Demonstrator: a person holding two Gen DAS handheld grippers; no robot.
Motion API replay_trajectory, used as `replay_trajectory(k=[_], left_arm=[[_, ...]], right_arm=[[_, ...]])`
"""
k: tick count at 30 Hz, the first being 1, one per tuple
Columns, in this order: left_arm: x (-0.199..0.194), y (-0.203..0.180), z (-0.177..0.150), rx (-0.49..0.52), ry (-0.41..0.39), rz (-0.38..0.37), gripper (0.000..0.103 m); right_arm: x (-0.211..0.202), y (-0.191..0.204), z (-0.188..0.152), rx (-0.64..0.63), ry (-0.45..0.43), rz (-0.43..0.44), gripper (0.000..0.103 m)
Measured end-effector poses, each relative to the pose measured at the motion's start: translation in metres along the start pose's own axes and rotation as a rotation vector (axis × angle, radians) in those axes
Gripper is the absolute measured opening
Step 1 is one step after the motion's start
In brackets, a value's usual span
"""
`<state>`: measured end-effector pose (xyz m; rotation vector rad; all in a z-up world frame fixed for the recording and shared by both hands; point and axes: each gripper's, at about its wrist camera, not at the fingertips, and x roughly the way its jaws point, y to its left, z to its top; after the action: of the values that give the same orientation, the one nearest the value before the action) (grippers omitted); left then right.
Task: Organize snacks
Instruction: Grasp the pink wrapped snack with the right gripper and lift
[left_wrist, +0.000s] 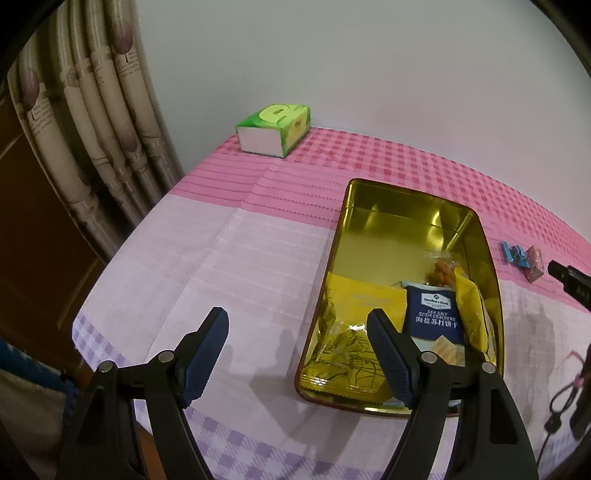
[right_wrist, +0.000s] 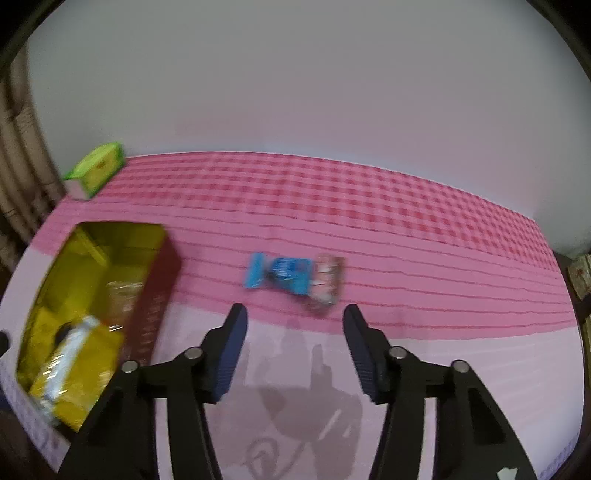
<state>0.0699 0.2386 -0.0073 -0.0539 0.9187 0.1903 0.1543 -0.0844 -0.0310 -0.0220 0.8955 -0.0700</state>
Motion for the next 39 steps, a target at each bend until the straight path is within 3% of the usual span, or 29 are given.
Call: replay_trajectory(k=[7, 17, 21, 25, 39], left_arm=[[0.006, 0.001, 0.001, -0.008, 0.019, 0.005, 0.078], [0.013, 0.001, 0.001, -0.018, 0.034, 0.023, 0.078], [0.017, 0.001, 0.000, -0.013, 0.048, 0.032, 0.078], [0.018, 0.000, 0.000, -0.007, 0.042, 0.051, 0.078], [0.017, -0.011, -0.006, 0.042, 0.015, 0.111, 0.078]], right_arm=[[0.035, -0.019, 0.011, 0.029, 0.018, -0.009, 0.040], [0.069, -0.020, 0.014, 0.063, 0.055, 0.024, 0.039], [0.081, -0.020, 0.009, 0.062, 0.066, 0.038, 0.032], [0.083, -0.020, 0.005, 0.048, 0.032, 0.025, 0.022], [0.080, -0.079, -0.004, 0.039, -0.011, -0.042, 0.021]])
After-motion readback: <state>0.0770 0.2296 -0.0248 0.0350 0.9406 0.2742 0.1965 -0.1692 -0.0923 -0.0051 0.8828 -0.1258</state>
